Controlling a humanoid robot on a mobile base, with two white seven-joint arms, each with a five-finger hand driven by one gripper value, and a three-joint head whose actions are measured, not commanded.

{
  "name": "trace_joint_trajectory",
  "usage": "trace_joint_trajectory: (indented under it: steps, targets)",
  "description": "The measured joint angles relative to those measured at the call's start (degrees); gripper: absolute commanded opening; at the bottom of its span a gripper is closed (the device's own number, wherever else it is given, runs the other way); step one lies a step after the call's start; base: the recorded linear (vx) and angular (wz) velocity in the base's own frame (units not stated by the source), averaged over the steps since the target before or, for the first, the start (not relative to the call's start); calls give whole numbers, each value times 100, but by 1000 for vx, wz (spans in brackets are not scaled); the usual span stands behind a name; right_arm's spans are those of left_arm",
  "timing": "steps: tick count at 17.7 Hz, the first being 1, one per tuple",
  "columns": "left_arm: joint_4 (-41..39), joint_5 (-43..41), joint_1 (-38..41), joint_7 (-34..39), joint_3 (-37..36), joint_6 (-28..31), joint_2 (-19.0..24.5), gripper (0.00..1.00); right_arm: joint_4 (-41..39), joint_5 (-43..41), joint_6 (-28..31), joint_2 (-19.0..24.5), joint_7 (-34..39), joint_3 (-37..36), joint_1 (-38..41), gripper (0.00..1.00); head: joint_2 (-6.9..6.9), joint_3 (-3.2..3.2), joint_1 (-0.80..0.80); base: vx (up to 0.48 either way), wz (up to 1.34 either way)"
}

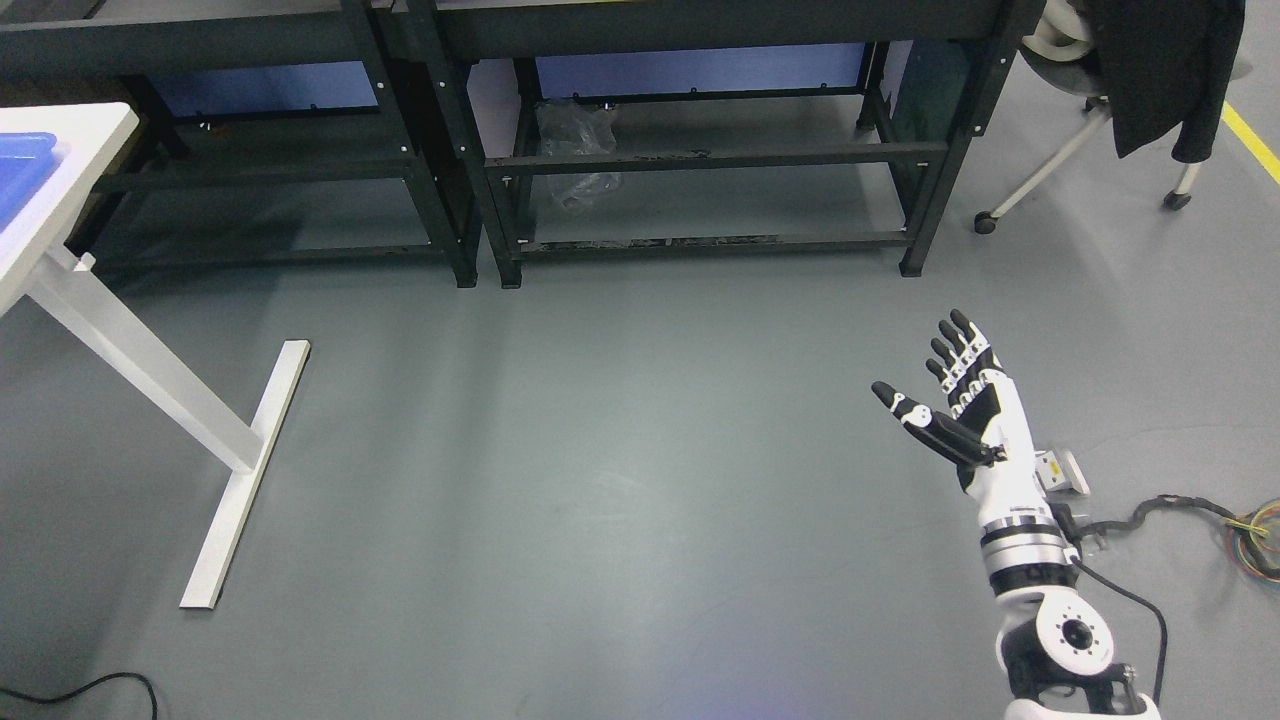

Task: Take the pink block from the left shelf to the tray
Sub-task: 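Drive toward the black shelf with the right hand raised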

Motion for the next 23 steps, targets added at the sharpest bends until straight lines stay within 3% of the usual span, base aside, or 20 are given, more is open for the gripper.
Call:
trace_joint_trajectory:
  steps: [4,17,23]
  targets:
    - [0,0,0,0,0,0,0,100,3,155,-46,0,14,0,-31,100,0,0,0,13,1]
    - [0,0,0,0,0,0,0,100,10,2076,-431,0,-60,1,-343,99,0,0,0,121,50]
    - [0,0,-1,0,0,0,0,100,2,3060,-1141,0,-127,55,-281,99,0,0,0,204,63]
